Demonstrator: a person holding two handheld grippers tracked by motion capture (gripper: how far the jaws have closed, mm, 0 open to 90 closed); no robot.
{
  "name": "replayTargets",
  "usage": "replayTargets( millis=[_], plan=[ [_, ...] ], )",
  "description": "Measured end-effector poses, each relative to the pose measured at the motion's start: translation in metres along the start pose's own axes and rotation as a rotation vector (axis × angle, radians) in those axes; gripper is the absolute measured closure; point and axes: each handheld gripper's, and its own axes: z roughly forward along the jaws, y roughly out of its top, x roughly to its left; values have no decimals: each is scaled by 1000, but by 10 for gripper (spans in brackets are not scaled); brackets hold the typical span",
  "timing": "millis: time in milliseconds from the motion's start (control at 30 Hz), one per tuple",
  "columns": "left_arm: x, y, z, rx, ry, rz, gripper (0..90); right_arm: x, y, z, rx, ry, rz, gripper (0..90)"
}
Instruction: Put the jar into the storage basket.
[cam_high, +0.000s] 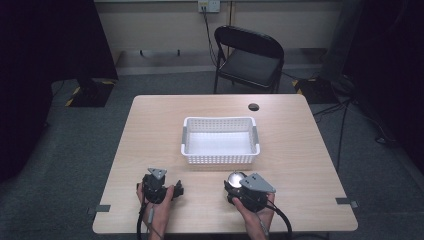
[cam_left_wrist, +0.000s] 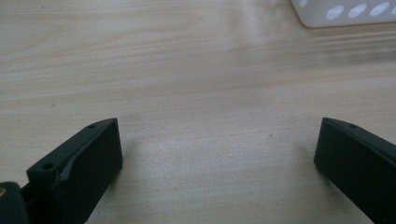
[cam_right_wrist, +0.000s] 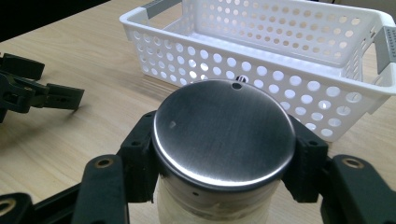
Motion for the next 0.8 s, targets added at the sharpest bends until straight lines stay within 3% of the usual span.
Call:
replayTargets(
  millis=[333, 800],
  plan=[
    [0, 0, 0, 0, 0, 0, 4, 2, 12, -7, -21, 1, -31, 397],
    [0, 0, 0, 0, 0, 0, 4, 1, 37, -4, -11, 24, -67, 397]
  ],
)
